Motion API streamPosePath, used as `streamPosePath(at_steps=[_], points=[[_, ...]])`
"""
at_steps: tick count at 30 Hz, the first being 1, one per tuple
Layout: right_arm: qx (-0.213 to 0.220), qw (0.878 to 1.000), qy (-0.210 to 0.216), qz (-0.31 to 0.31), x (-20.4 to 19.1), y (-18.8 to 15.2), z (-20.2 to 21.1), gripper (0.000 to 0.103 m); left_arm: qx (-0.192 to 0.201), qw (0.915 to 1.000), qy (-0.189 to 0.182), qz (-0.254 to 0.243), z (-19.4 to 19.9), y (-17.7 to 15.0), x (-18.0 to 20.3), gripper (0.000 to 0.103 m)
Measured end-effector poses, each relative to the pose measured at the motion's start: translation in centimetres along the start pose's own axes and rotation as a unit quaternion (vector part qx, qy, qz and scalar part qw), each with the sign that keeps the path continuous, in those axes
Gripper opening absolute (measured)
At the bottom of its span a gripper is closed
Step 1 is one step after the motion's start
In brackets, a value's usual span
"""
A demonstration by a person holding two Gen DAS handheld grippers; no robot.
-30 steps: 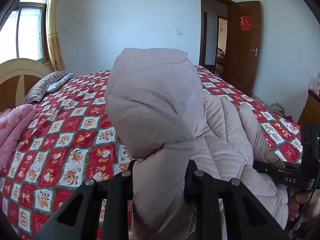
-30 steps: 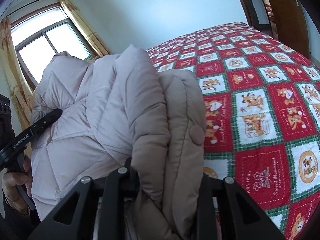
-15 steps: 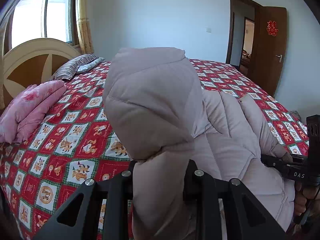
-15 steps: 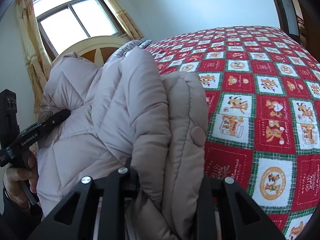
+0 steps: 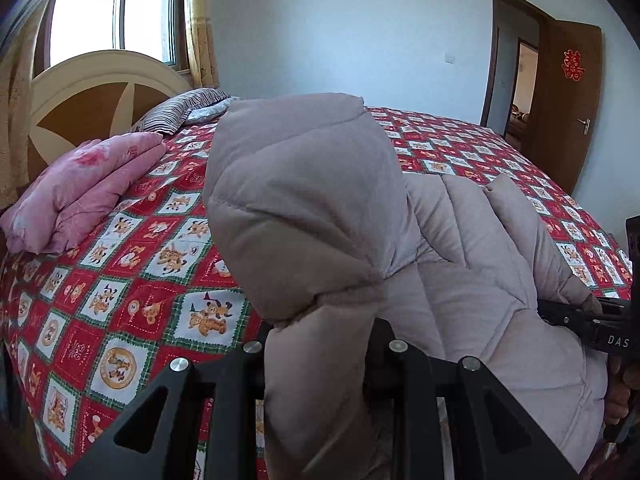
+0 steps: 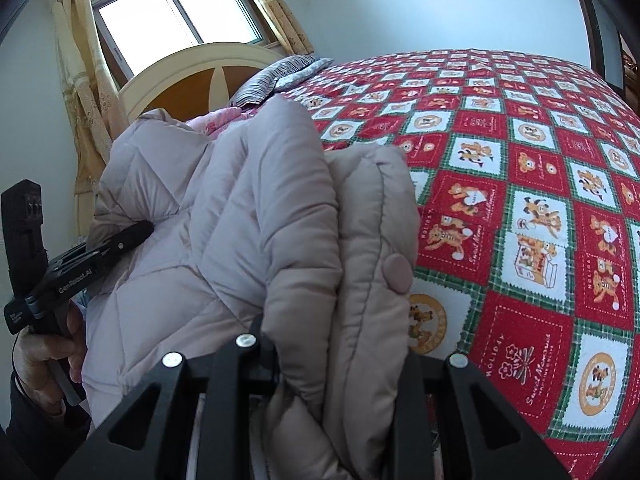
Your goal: Fold large clothes
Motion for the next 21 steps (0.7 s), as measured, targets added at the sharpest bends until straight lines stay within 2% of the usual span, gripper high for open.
streamPosePath(at_steps=[2, 4, 8, 10, 15, 21], points=[[-0.004, 1.000, -0.003, 0.002, -0.1, 0.0, -0.5, 0.026, -0.001, 0.9999, 0.005, -0.010, -0.6, -0.3, -0.2, 0.027], [-0.009, 1.000, -0.005, -0.002, 0.3, -0.2, -1.2, 0.026, -0.003, 0.9998, 0.016, -0.014, -1.3, -0.8, -0.4, 0.032], [-0.017, 1.000, -0.003, -0.014, 0.9, -0.8, -2.1, 0.028, -0.012, 0.9989, 0.038, -0.022, -2.7, -1.9, -0.8, 0.055], [-0.023, 1.000, -0.004, -0.016, 1.1, -0.9, -2.5, 0.030, -0.017, 0.9988, 0.043, -0.014, -3.2, -2.3, -1.3, 0.062], [-0.029, 0.999, -0.013, -0.021, 1.6, -1.1, -3.1, 0.042, -0.026, 0.9976, 0.062, 0.016, -3.8, -2.7, -2.7, 0.084], [-0.017, 0.999, -0.018, -0.037, 2.5, -1.0, -2.6, 0.061, -0.017, 0.9966, 0.080, 0.009, -2.4, -2.5, -3.0, 0.086]])
Point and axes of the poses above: each gripper's, at about its wrist camera, not at the fingertips, and z roughly against the way its jaws point, x to its right, y to its top, the point moved 9 cm from there along -z, roughly the way its jaws point, and after that the axes turned 11 degrees about y, right-handed, at the moved point
